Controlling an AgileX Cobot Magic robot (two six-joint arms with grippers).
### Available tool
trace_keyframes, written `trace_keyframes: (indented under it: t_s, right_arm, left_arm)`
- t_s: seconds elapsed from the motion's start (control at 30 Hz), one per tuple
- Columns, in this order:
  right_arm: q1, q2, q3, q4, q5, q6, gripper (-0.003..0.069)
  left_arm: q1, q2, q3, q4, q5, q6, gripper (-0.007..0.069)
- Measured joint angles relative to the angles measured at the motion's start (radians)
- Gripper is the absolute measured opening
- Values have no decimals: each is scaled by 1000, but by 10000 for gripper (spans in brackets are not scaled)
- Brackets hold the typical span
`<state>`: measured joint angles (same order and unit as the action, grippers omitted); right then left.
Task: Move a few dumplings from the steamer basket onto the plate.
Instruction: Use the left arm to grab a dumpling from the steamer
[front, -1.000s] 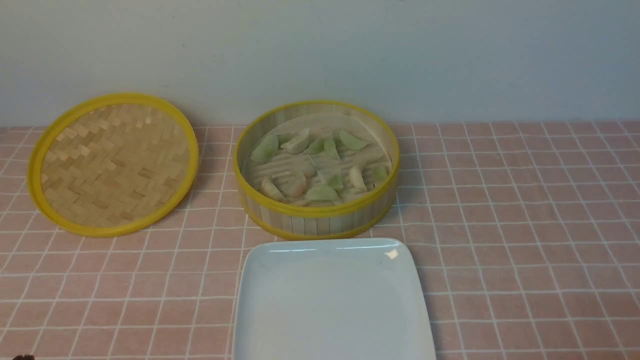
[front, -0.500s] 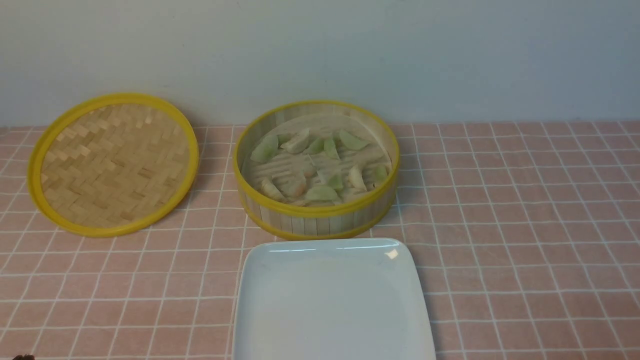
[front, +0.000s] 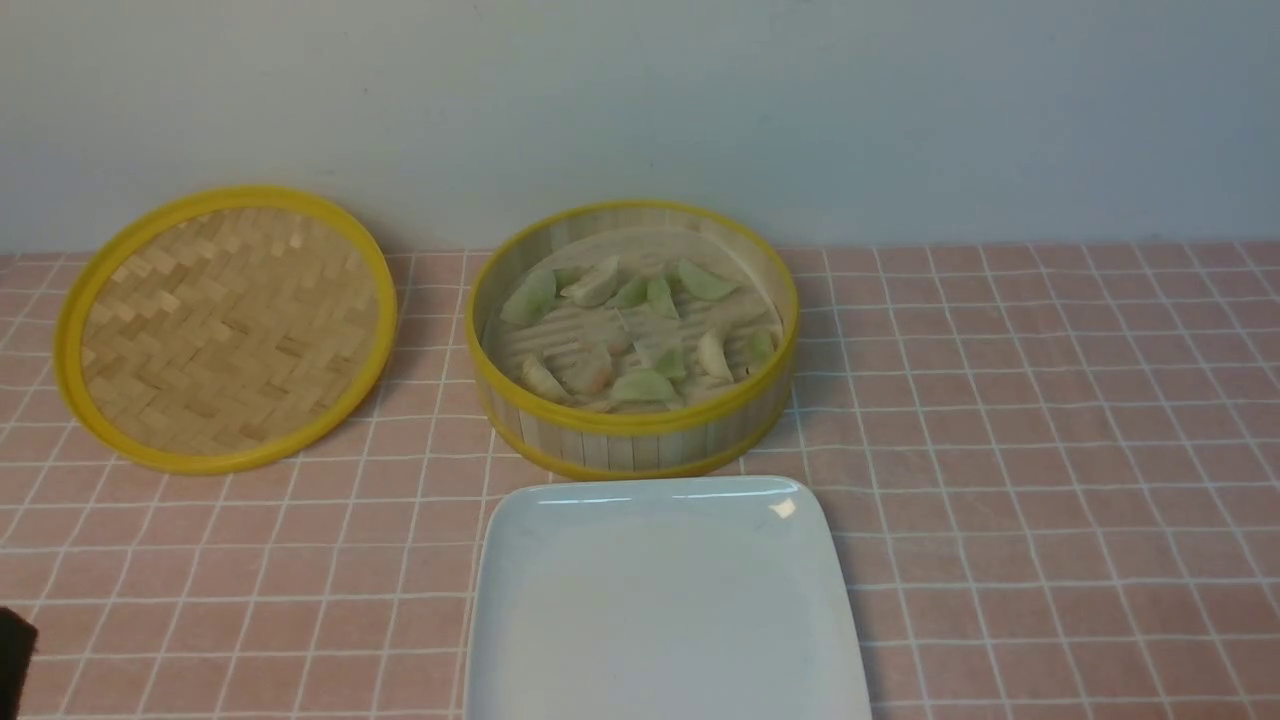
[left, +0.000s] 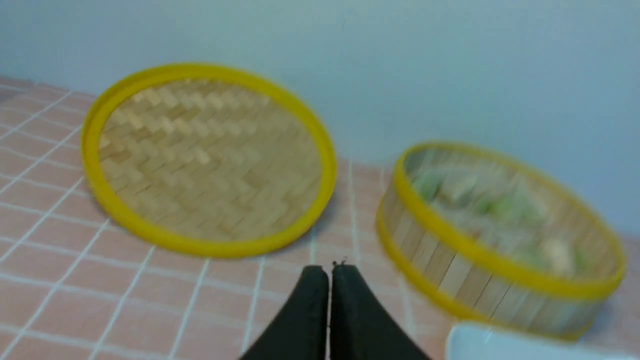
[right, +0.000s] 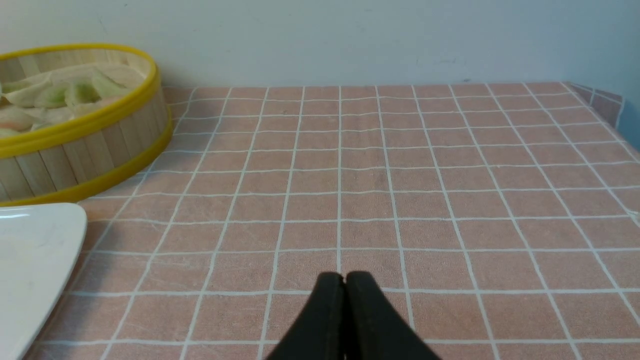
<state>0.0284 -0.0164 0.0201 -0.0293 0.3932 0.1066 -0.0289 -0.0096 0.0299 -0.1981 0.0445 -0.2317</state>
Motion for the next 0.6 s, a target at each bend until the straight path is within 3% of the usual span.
trace_keyframes:
  t_s: [0.23, 0.33, 0.47, 0.6]
  right_arm:
    - [0, 0, 2, 13, -20, 4, -14]
    - [0, 0, 9, 74, -92, 36, -14]
    - [0, 0, 9, 309, -324, 166, -14]
    - [0, 0, 9, 410, -456, 204, -14]
  left_arm:
    - [0, 0, -5, -130, -457, -74, -6]
    - [0, 0, -62, -124, -462, -135, -6]
    - [0, 96, -366, -15, -83, -245, -6]
    - [0, 341, -673, 59, 412, -195, -6]
